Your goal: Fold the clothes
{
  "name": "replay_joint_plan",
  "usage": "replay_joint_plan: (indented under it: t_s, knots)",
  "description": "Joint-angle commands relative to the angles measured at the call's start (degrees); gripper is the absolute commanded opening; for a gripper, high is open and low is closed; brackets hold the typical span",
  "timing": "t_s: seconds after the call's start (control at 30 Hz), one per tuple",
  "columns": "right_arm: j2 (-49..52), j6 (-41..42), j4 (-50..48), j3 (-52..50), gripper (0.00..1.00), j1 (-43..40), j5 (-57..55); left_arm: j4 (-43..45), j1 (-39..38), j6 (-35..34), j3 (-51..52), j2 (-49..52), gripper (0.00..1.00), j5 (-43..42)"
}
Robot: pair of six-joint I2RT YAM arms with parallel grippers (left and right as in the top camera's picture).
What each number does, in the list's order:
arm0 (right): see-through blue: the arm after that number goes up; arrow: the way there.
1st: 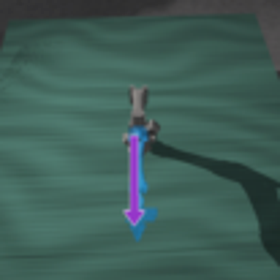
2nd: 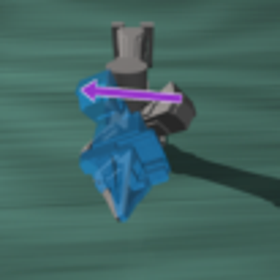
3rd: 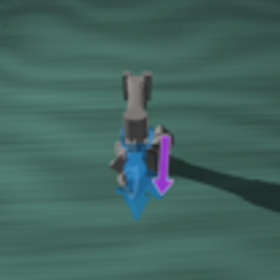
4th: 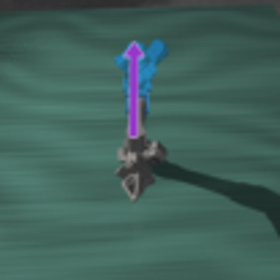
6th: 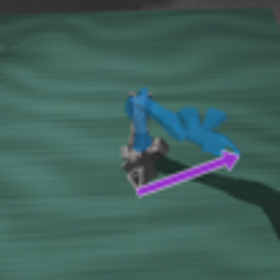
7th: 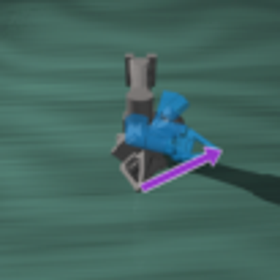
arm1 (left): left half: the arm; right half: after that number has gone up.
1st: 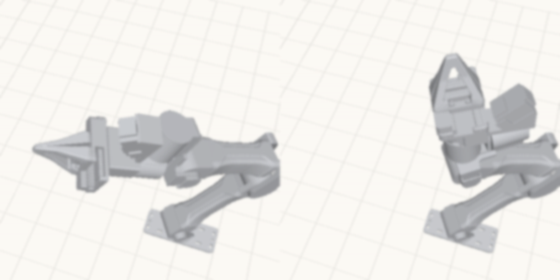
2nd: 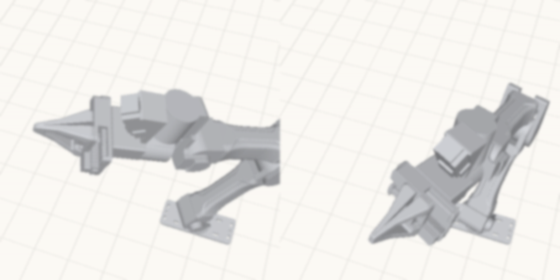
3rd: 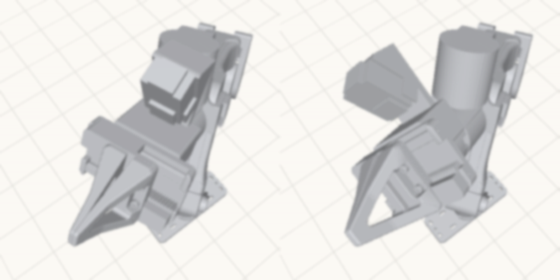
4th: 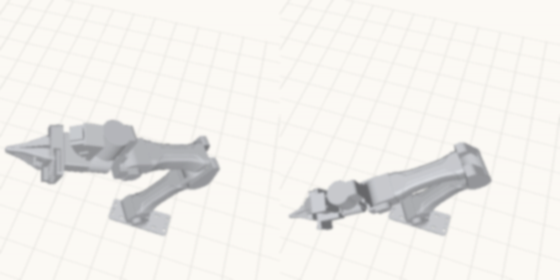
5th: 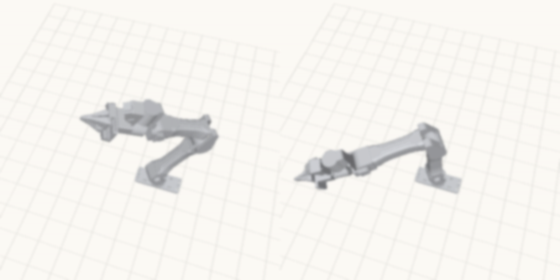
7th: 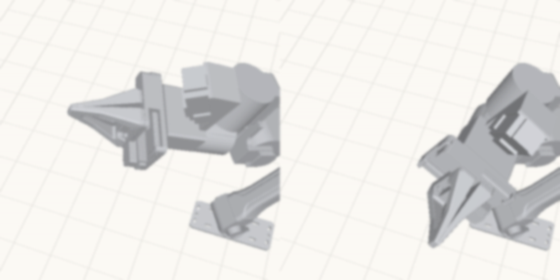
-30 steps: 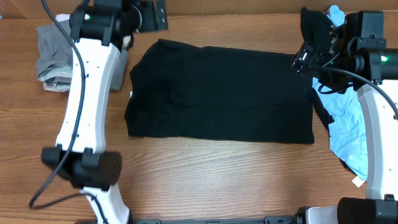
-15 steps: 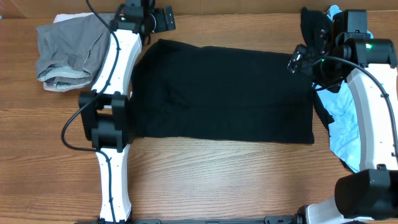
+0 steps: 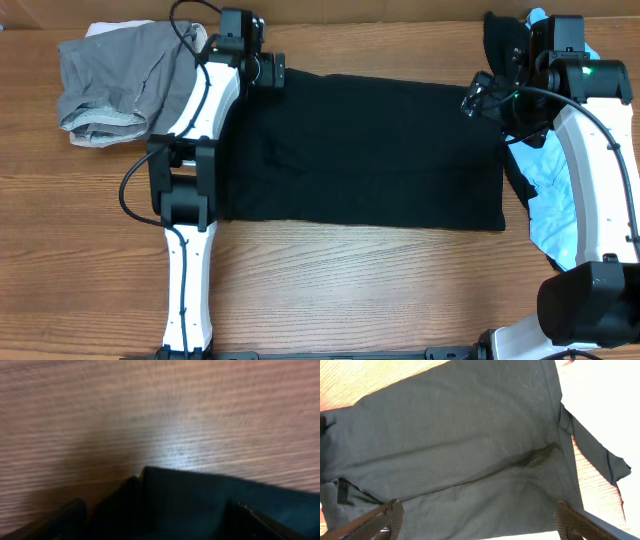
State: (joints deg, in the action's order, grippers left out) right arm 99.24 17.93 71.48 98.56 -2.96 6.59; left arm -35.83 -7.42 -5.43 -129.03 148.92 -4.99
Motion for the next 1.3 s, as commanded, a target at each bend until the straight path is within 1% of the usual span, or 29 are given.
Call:
replay_joint_plan:
  t_s: [0.0,0.1,0.27,0.33,0.5,0.6,0.67,0.7,0.73,0.87,0.93,1.1,1.27]
  knots:
    - [-0.09,-0.39,-0.39,0.04,1.0,0.07,-0.81,-0.09,-0.48,2.49,-0.57,0.79,0.87,-0.81]
    - [-0.09,-0.39,-0.44,0.04,1.0,0.07,-1.05,1.2,-0.46,2.47,-0.59,0.76,0.8,-0.63]
    - [-0.09,-0.39,-0.5,0.04,1.0,0.04,-1.42,2.75,-0.61,2.45,-0.59,0.76,0.74,-0.59]
    - [-0.09,-0.39,-0.61,0.02,1.0,0.07,-1.42,3.32,-0.72,2.45,-0.59,0.76,0.7,-0.59]
    - [-0.09,-0.39,-0.72,0.02,1.0,0.07,-1.4,4.44,-0.92,2.45,-0.59,0.76,0.53,-0.59]
    - [-0.09,-0.39,-0.85,0.02,1.0,0.07,-1.42,4.61,-0.92,2.45,-0.57,0.76,0.36,-0.57]
    - [-0.09,-0.39,-0.94,0.02,1.0,0.07,-1.42,4.61,-0.92,2.43,-0.59,0.76,0.21,-0.57]
    - [-0.09,-0.39,-1.01,0.02,1.0,0.07,-1.42,4.61,-0.92,2.4,-0.59,0.76,0.11,-0.57]
    - [-0.09,-0.39,-1.11,0.02,1.0,0.07,-1.42,4.59,-0.92,2.12,-0.59,0.61,0.04,-0.46]
    - [-0.09,-0.39,-1.42,0.02,1.0,0.07,-1.4,3.72,-0.9,-0.07,-1.29,-1.07,0.04,0.94]
    - [-0.09,-0.39,-1.36,0.02,1.0,0.07,-1.4,1.11,-0.83,-1.64,-2.64,-2.89,0.04,2.64]
    - [-0.09,-0.39,-1.4,0.02,0.99,0.07,-1.4,-10.6,-0.9,-2.99,-5.86,-8.15,0.04,3.02]
    - [-0.09,-0.42,-1.36,0.02,0.99,0.07,-1.4,-22.67,-1.42,-3.61,-6.1,-12.13,0.04,3.06]
